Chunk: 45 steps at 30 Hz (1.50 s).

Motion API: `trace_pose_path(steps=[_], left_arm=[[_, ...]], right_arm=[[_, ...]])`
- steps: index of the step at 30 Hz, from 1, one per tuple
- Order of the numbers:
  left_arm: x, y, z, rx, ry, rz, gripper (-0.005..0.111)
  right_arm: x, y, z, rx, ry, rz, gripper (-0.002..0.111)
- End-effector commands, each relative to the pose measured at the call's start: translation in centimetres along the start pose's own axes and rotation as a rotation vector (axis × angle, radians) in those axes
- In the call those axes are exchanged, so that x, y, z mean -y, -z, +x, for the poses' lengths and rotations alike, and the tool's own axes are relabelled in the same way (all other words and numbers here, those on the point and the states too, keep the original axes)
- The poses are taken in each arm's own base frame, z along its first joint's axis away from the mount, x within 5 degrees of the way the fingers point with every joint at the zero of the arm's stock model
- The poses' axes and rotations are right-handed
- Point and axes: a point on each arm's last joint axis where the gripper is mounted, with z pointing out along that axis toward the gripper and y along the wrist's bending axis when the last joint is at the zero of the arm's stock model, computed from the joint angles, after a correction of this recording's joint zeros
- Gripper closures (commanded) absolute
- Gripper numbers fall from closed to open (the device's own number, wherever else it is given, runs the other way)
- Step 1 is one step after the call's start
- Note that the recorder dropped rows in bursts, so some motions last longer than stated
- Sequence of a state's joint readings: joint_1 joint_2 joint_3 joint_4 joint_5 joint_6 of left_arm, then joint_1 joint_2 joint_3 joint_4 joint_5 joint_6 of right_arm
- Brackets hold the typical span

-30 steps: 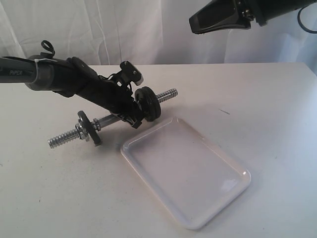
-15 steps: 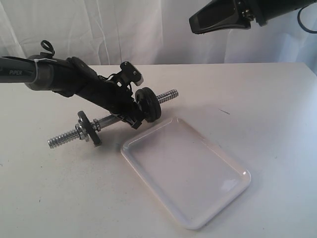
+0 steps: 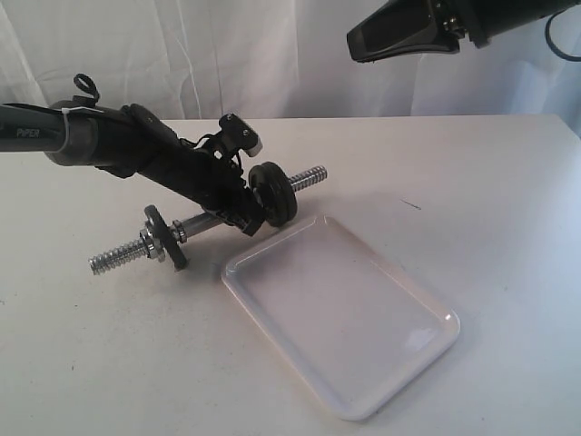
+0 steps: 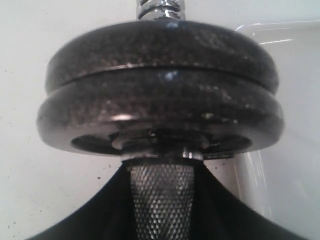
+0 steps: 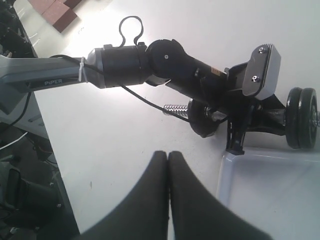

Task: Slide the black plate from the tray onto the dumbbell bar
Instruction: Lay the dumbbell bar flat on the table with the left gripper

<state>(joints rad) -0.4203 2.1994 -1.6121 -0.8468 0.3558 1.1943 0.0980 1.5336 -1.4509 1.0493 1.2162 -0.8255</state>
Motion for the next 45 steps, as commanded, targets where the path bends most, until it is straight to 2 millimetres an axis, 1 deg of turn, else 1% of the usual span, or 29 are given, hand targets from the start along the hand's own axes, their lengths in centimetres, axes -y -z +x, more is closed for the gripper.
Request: trace_pose_path(steps=[1, 15, 23, 40, 45], left_arm=[[0.1, 1.8, -2.4, 0.099, 0.077, 0.005, 0.07], [0.3, 1.9, -2.4, 0.097, 0.074, 0.025, 0.07], [0.3, 3.5, -3.7, 0.13, 0.05, -0.007, 0.07], [0.4, 3.5, -3.6, 0.123, 0.064, 0.003, 0.07], [0.5, 4.1, -4.0, 0.136, 0.058, -0.003, 0.07]], right_arm=[[-0.1, 0.4, -0.1, 0.011, 0.001, 0.002, 0.108], [-0.1, 0.4, -0.1, 0.011, 0.001, 0.002, 0.108], [-0.1, 0.4, -0.1, 0.011, 0.001, 0.002, 0.108], [-0.1, 0.4, -0.1, 0.012, -0.011, 0.002, 0.108], [-0.1, 0.4, -0.1, 0.012, -0.011, 0.002, 0.108]])
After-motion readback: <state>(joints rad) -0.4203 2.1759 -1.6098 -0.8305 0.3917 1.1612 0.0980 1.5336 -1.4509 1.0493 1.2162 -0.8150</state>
